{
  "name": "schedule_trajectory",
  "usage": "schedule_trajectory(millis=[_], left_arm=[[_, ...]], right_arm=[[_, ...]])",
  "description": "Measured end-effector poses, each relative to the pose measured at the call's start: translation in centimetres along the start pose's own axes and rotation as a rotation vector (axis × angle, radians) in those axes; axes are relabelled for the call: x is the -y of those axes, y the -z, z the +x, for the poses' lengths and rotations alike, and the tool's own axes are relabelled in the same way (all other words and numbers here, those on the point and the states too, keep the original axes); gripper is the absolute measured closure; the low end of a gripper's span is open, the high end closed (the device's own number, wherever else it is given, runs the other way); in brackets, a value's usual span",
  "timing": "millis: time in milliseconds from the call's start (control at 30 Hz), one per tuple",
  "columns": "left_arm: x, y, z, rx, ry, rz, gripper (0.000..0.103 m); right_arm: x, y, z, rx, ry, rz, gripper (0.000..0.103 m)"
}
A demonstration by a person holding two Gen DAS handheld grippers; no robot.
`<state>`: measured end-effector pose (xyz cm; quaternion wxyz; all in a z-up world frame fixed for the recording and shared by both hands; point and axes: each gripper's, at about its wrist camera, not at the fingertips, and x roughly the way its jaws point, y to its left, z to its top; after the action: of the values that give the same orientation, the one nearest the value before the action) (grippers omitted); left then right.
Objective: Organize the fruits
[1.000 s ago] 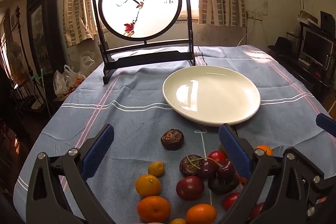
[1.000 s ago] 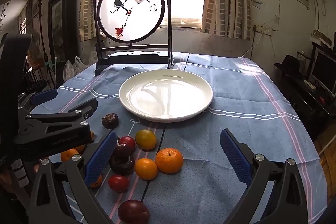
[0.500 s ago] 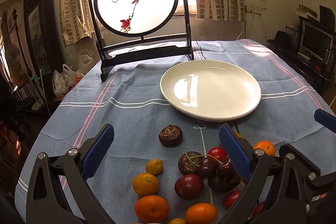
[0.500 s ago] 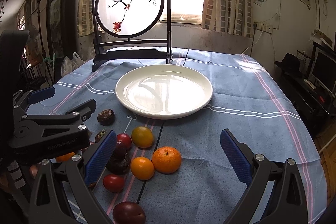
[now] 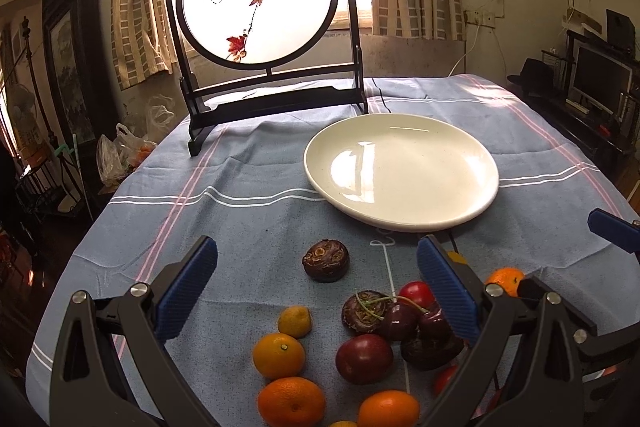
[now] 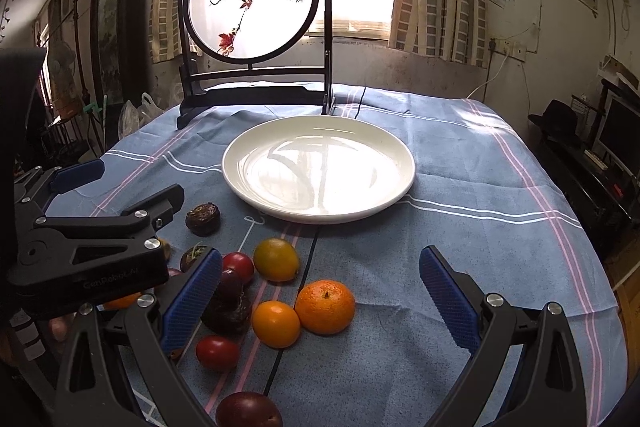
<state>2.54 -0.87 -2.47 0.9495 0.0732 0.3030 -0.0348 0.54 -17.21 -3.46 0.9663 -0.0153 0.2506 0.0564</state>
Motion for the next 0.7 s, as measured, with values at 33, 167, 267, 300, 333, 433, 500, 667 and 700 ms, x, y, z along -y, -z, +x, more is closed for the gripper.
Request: schedule_trajectory(millis=[33,167,267,300,333,433,500,667,700], left_arm=[[-0.2,0.0,0.2,-0.01,0.002,-0.008,0.005],[-0.3,-0.1,0.8,-0.026,0.0,-0.017,0.005],[-0.2,-0.1,1.1,-0.031,0.002,-0.014,0.005],[-0.1,-0.2,1.1,-0.032,0.001,-0.012,0.005],[0.0,-0.2,1.2,-0.035,0.001,-0.01,0.005],[0.0,-0.1,1.5,-0.045,0.0,-0.008,0.005],[0.1,0.0,1.6,-0.049,0.0,-0.007,0.005],[0.1,0.0,1.7,-0.052,-0.005,-0.004,0.005],[0.1,0.0,1.7,-0.052,-0.006,-0.004,0.005]], right_arm=[[0.0,0.0,0.0,0.001,0.001,0.002,0.004],[0.3,-0.2,0.0,0.009,-0.001,0.009,0.004],[0.4,-0.1,0.3,0.007,-0.003,0.013,0.004],[0.4,-0.1,0.4,0.004,-0.003,0.012,0.004],[0.4,-0.1,0.5,0.002,-0.003,0.011,0.004],[0.4,0.0,0.6,-0.002,-0.003,0.008,0.004],[0.4,0.0,0.6,-0.004,-0.004,0.007,0.004],[0.3,0.0,0.7,-0.006,-0.005,0.008,0.004],[0.3,0.0,0.7,-0.006,-0.005,0.007,0.004]])
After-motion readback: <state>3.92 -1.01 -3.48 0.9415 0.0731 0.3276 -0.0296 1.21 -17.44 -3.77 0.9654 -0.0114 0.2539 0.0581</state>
